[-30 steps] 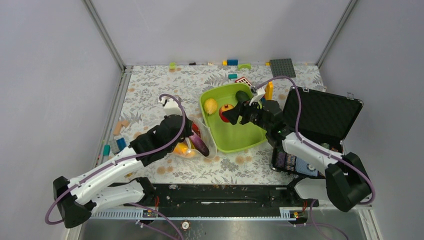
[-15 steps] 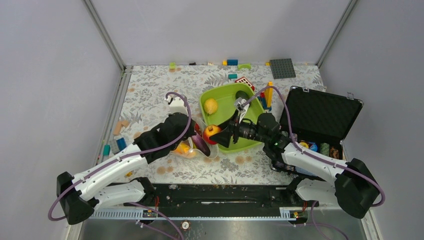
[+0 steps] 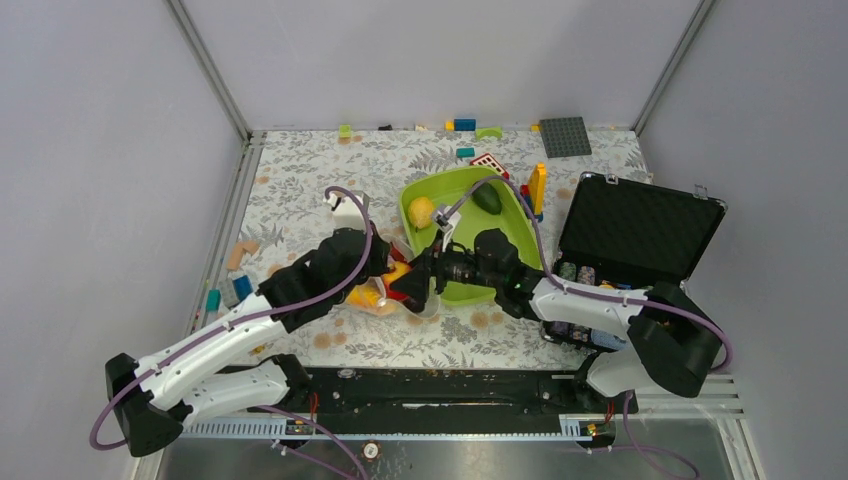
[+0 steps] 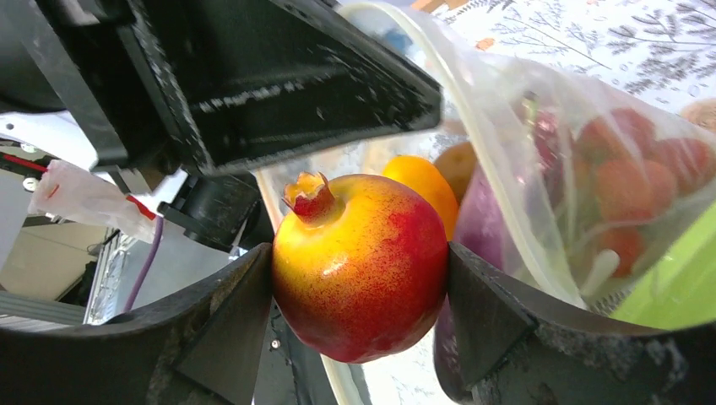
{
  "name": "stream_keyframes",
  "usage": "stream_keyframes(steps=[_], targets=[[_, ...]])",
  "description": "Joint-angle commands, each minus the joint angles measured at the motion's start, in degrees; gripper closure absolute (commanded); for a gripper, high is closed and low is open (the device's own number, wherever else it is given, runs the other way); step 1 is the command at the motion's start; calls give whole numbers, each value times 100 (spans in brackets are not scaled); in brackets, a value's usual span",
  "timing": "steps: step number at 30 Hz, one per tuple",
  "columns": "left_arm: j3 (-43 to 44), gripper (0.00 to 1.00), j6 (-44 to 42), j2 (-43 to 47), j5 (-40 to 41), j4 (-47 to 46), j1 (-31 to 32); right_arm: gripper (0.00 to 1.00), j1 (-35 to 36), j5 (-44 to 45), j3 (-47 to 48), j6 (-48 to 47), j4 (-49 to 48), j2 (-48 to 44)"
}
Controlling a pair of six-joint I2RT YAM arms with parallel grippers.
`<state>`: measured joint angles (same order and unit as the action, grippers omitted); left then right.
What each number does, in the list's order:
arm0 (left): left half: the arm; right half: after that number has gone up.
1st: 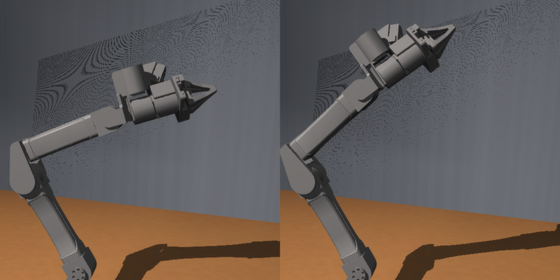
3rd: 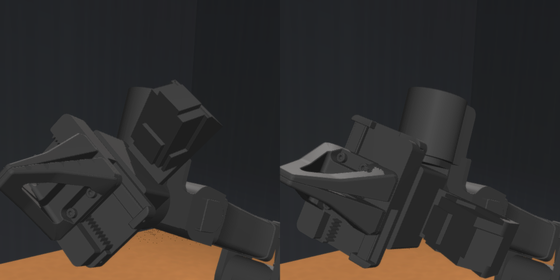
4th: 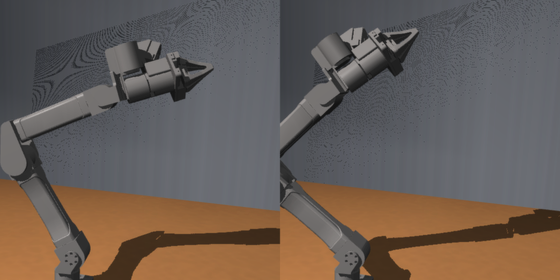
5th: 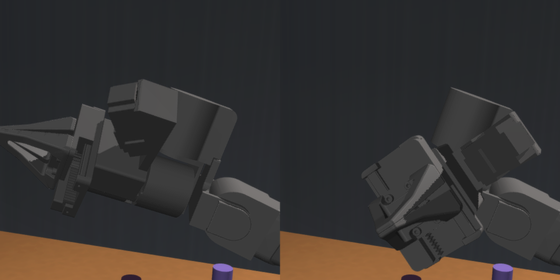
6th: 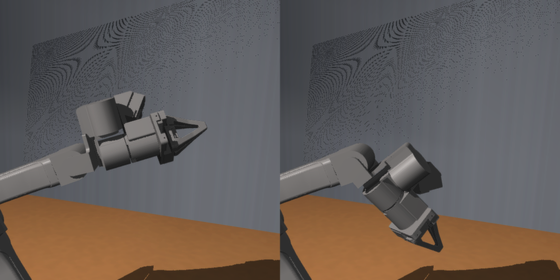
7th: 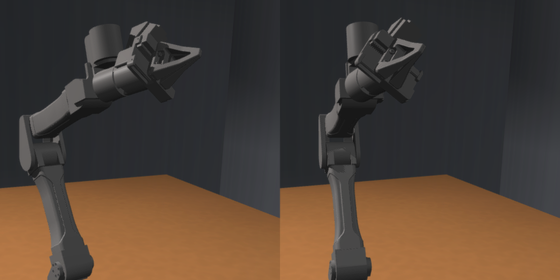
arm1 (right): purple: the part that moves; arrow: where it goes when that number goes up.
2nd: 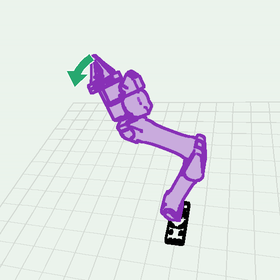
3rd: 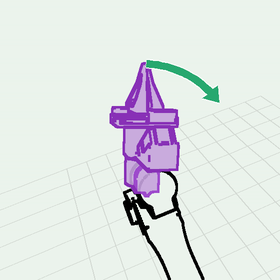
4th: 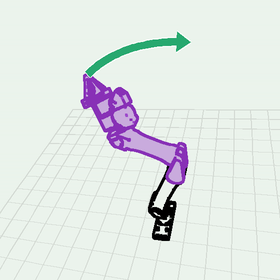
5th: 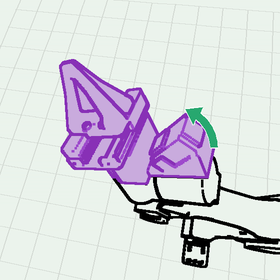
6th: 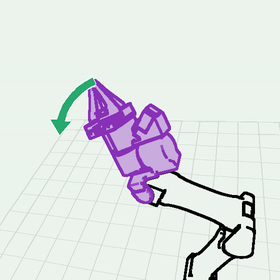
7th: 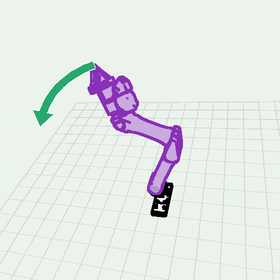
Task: Place the food in the zip-top bag and seal the zipper
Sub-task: Place the fake fruit in the zipper food storage bag.
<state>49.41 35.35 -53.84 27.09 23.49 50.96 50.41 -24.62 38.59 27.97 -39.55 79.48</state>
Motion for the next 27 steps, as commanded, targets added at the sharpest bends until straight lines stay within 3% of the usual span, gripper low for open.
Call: stream_keyframes(steps=[1,7,14,19,27], targets=[[-27,100,-53,142,-223,-380,-2,68,280,267,556,-24,-180,182],[-70,100,-12,172,-388,-447,-3,67,525,901,873,-225,272,452],[-76,100,42,170,-605,-533,-6,62,835,2318,1099,-413,471,928],[-98,100,64,181,-633,-564,-6,57,907,2433,1278,-567,775,1126],[-116,100,68,231,-552,-552,-1,22,935,2479,1449,-606,1116,1134]])
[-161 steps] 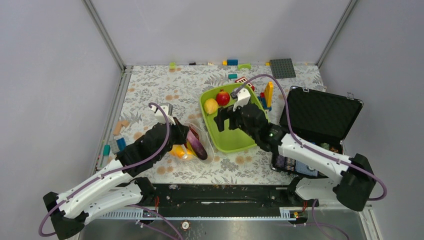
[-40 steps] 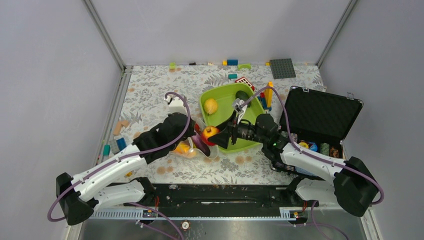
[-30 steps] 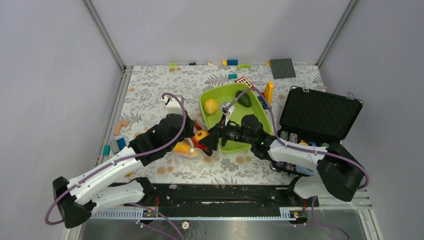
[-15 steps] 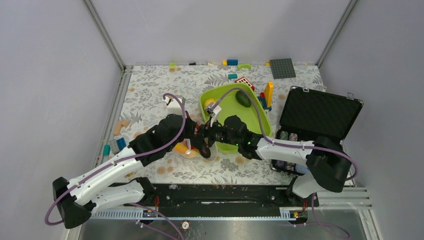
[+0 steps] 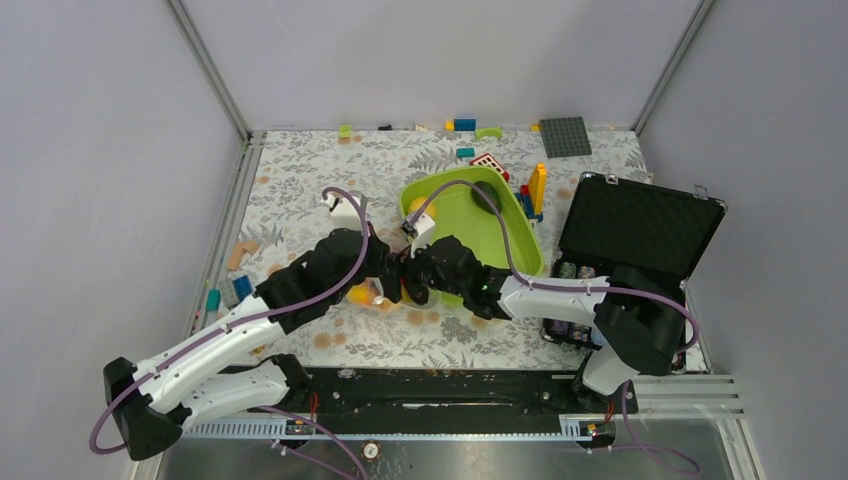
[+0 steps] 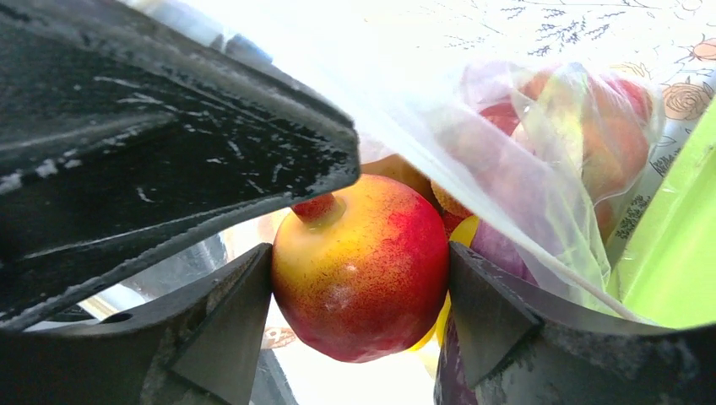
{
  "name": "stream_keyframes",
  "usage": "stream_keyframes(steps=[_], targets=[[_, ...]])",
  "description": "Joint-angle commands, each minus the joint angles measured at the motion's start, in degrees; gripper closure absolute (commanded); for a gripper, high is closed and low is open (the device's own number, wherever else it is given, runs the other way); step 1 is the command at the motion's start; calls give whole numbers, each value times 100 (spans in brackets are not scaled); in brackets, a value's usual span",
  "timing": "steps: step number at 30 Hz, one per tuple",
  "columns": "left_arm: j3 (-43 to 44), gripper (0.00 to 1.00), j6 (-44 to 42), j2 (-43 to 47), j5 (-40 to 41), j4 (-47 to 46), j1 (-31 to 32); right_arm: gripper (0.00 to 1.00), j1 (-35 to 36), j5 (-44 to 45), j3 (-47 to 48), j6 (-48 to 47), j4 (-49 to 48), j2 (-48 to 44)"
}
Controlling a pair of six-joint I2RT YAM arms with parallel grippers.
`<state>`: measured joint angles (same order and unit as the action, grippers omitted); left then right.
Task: Place the food in the zip-top bag and seal the zipper
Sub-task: Place the fake fruit in the zipper food storage bag.
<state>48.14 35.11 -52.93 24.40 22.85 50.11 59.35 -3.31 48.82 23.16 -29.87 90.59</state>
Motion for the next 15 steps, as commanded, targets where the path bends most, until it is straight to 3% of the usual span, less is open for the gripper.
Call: stream_keyframes(steps=[1,3,15], targets=[[4,100,93,143,-265,-484,84,17,41,355,449,-128,202,-1],[-1,100,107,171,-241,-479,78,2,41,198,441,-110,243,-75],[-33,100,176,191,-30,-437,79,0,41,-479,43,-15,70,-983]])
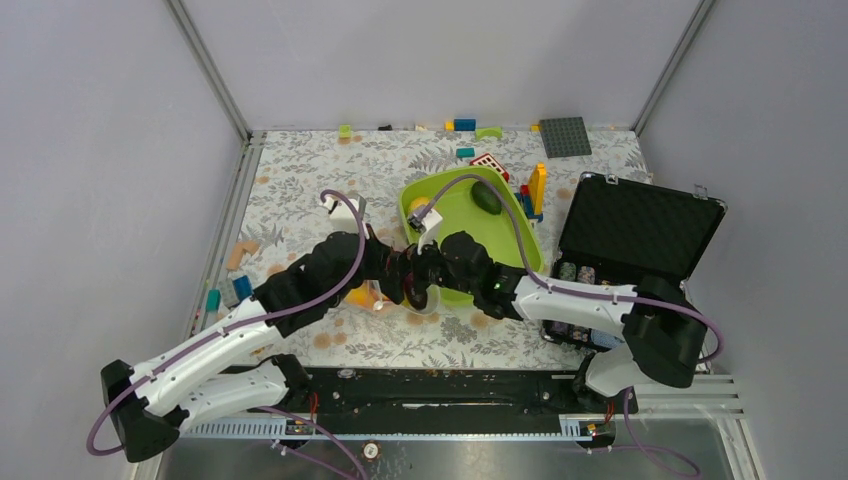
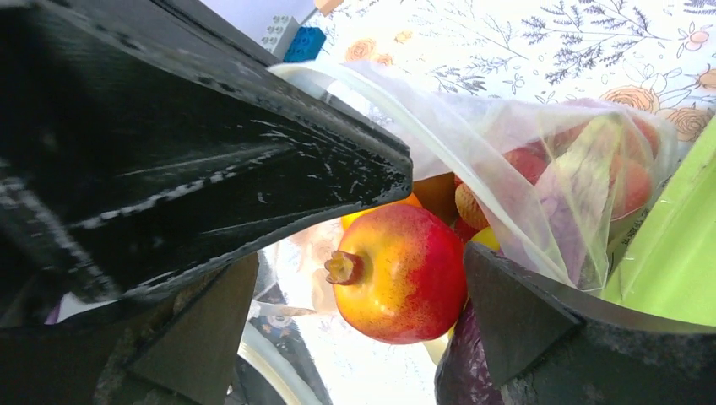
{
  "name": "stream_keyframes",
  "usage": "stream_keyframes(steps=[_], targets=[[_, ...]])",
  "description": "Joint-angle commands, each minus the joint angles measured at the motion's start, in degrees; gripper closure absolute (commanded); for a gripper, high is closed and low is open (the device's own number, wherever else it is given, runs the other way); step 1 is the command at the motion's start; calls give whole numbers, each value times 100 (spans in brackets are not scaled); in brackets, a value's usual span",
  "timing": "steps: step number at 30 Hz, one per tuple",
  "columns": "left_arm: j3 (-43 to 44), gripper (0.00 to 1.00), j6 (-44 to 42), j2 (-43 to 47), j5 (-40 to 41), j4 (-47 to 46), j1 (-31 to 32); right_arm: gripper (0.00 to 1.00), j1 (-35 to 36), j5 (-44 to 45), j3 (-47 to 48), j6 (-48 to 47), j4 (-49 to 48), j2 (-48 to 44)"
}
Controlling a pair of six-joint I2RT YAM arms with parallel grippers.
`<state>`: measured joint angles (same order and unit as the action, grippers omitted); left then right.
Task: Place the food in the zip-top bag and seal the zipper
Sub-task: Place the fake fruit in the zipper food storage bag, then pick up the fake fruit from the bin.
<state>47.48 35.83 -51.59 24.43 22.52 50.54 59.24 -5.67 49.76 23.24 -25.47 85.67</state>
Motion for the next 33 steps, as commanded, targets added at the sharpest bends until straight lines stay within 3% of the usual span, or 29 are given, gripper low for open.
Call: stream_keyframes(steps=[1,15,22,27,33], targets=[[39,100,112,61,-12,-388,32,0,52,-250,-106,-26,-384,-582],[41,100,148,197,357,-190,29,0,52,204,-842,-520,-616,-1491],[69,100,235,292,747,-2,32,0,23,1114,-1266,-673,-796,-1929],[65,100,336,443,1143,151,34,1,-307,1438,-1295,-290,-525,-1931],[-20,100,425,728,1579,269,27,0,-1266,1381,-898,781,368,-1397]])
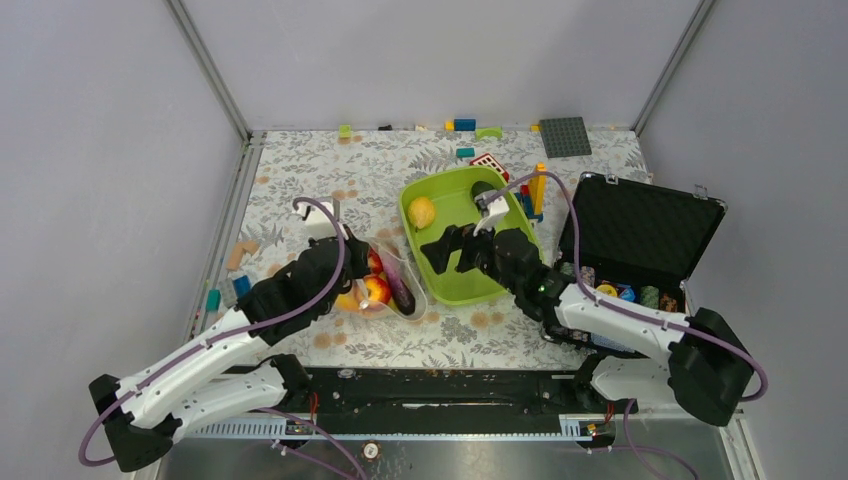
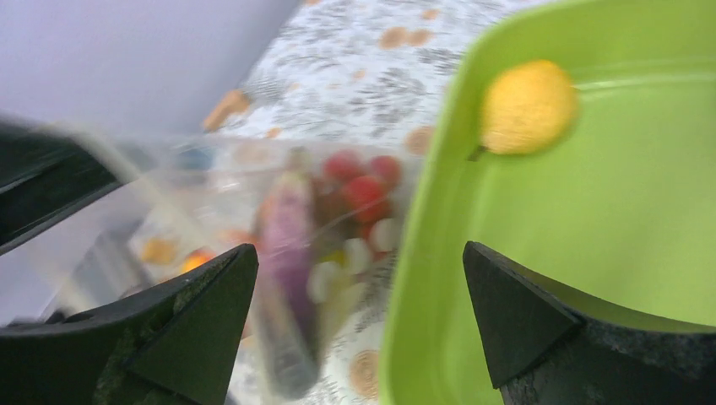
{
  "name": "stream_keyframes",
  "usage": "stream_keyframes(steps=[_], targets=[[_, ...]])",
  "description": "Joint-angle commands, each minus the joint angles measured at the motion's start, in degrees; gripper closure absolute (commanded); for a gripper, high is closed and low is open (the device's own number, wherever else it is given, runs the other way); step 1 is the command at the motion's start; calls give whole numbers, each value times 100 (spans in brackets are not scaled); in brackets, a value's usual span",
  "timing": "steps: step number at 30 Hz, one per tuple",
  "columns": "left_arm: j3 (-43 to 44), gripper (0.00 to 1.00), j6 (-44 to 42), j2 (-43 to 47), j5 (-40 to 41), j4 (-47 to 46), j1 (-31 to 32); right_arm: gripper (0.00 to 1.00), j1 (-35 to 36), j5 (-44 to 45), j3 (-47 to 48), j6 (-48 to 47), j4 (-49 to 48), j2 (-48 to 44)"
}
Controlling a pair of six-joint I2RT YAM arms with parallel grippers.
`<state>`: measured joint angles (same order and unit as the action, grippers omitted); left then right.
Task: Place the food in the zip-top bag and seal the zipper
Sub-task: Pick up the fake fruit from the bin.
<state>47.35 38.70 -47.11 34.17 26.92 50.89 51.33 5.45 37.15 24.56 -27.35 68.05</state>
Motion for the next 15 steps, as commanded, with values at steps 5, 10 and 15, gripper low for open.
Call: stream_keyframes(steps=[5,10,15], targets=[[-24,100,182,353,729,-119,-9,0,-920,705,1190,951,1382,1367],[2,100,219,310,772,-44,-4,0,-1376,90,2151,1409,1487,2587],[-5,100,226,293,803,-38,-8,0,-1478,-310,2960,1599,1469,3424]])
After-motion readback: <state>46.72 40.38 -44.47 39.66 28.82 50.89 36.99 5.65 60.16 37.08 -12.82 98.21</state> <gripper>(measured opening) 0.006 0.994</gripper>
